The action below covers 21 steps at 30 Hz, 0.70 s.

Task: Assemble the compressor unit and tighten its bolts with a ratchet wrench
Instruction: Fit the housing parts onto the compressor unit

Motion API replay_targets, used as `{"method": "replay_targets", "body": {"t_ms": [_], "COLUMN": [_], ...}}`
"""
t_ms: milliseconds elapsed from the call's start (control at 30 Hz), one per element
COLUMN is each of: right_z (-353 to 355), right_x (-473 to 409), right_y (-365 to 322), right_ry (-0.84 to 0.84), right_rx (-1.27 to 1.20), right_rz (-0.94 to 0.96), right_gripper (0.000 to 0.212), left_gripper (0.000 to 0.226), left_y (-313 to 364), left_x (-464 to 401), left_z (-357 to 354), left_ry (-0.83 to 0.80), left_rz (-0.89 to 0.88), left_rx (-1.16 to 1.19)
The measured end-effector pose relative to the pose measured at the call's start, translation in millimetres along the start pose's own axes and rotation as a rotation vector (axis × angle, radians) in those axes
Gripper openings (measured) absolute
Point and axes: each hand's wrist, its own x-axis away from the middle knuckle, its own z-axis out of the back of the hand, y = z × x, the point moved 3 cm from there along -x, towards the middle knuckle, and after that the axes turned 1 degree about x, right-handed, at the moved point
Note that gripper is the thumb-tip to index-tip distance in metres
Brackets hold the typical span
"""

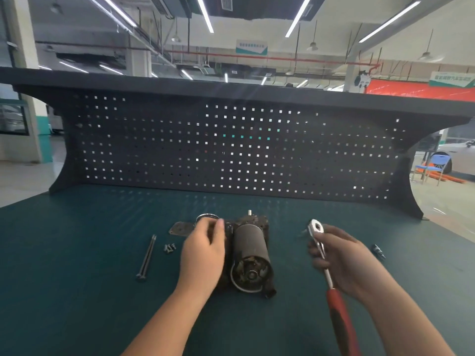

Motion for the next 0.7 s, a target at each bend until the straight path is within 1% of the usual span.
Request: {"method": "replay_targets", "body": {"t_ms": [33, 67, 100, 133, 200, 267, 333, 400, 467, 533, 567, 600, 667, 700], "right_z": [10, 19, 26, 32, 38, 42, 43, 43, 42, 29, 17, 3, -26, -38], "right_x": [-2, -5, -7, -11, -19, -27, -31, -28, -24, -16, -10, -6, 2, 4], "right_y": [-1, 0, 3, 8, 18, 28, 32, 29, 22, 20, 22, 27, 49, 63], "right_ry": [0.103, 0.191, 0.255, 0.284, 0.300, 0.307, 0.319, 0.362, 0.439, 0.472, 0.444, 0.386, 0.214, 0.135], "right_rx": [0.163, 0.356, 0.552, 0.715, 0.896, 1.071, 1.282, 1.312, 1.270, 1.219, 1.168, 1.106, 0.994, 0.984], "right_rz": [0.076, 0.135, 0.168, 0.175, 0.156, 0.160, 0.193, 0.222, 0.256, 0.303, 0.334, 0.349, 0.265, 0.205], "right_gripper": [0.020, 0.022, 0.027, 0.032, 0.042, 0.045, 0.043, 0.042, 0.043, 0.034, 0.030, 0.033, 0.052, 0.064], "left_gripper": [0.009, 0.006, 0.019, 0.037, 0.064, 0.079, 0.088, 0.092, 0.093, 0.089, 0.087, 0.084, 0.076, 0.072], "left_y": [-6, -13, -19, -26, -33, -36, -39, -42, -44, -45, -45, -45, -43, -43], "left_x": [-5, -10, -13, -13, -10, -10, -11, -13, -12, -10, -10, -9, -9, -8], "left_z": [4, 5, 3, -1, -7, -8, -6, -5, -4, -4, -5, -4, -3, -3], "left_ry": [0.059, 0.052, -0.011, -0.118, -0.291, -0.345, -0.369, -0.393, -0.411, -0.414, -0.409, -0.400, -0.374, -0.363], "left_rz": [0.043, 0.105, 0.170, 0.231, 0.281, 0.260, 0.246, 0.257, 0.267, 0.261, 0.259, 0.259, 0.255, 0.252], "left_rx": [-0.030, -0.040, -0.036, -0.026, -0.059, -0.087, -0.069, -0.070, -0.073, -0.076, -0.079, -0.083, -0.098, -0.108]}}
